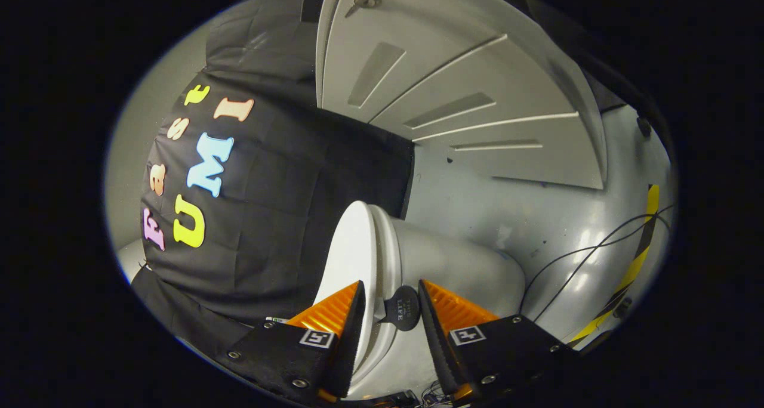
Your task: Open the toilet lid.
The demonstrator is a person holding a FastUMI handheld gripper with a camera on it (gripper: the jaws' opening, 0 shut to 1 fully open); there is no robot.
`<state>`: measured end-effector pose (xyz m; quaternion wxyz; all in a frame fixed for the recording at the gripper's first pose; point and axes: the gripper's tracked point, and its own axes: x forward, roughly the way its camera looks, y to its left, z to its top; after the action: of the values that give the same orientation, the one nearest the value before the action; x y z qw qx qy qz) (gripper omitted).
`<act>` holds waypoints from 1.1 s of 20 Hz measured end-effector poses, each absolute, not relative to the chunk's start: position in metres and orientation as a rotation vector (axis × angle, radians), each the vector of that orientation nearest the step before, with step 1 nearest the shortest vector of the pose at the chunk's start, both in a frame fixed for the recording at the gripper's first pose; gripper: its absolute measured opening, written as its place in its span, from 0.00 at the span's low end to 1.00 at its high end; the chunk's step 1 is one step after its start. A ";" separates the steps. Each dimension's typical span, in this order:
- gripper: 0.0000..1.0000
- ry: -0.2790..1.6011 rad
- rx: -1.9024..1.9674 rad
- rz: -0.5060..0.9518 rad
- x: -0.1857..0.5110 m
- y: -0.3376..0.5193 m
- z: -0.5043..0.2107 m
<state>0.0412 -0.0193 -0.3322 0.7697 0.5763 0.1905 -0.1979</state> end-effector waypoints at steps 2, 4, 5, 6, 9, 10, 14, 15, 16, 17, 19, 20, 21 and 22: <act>0.39 0.422 1.274 -0.454 0.043 -0.022 -0.335; 0.21 0.426 1.296 -0.453 0.042 -0.022 -0.333; 0.11 0.421 1.299 -0.458 0.044 -0.023 -0.330; 0.01 0.439 1.302 -0.465 0.042 -0.020 -0.326; 0.00 0.489 1.258 -0.489 0.044 -0.020 -0.321; 0.00 0.495 1.218 -0.482 0.045 -0.019 -0.312; 0.00 0.478 1.144 -0.461 0.054 -0.021 -0.271; 0.00 0.463 1.136 -0.454 0.055 -0.019 -0.260; 0.00 0.452 1.129 -0.442 0.057 -0.017 -0.249; 0.00 0.440 1.121 -0.430 0.058 -0.015 -0.238; 0.00 0.407 1.106 -0.401 0.062 -0.008 -0.215; 0.00 0.396 1.102 -0.379 0.065 -0.003 -0.203; 0.00 0.389 1.090 -0.354 0.067 0.002 -0.191; 0.00 0.380 1.072 -0.333 0.070 0.007 -0.178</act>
<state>0.0700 0.0072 -0.1779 0.8296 0.5052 0.1789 -0.1568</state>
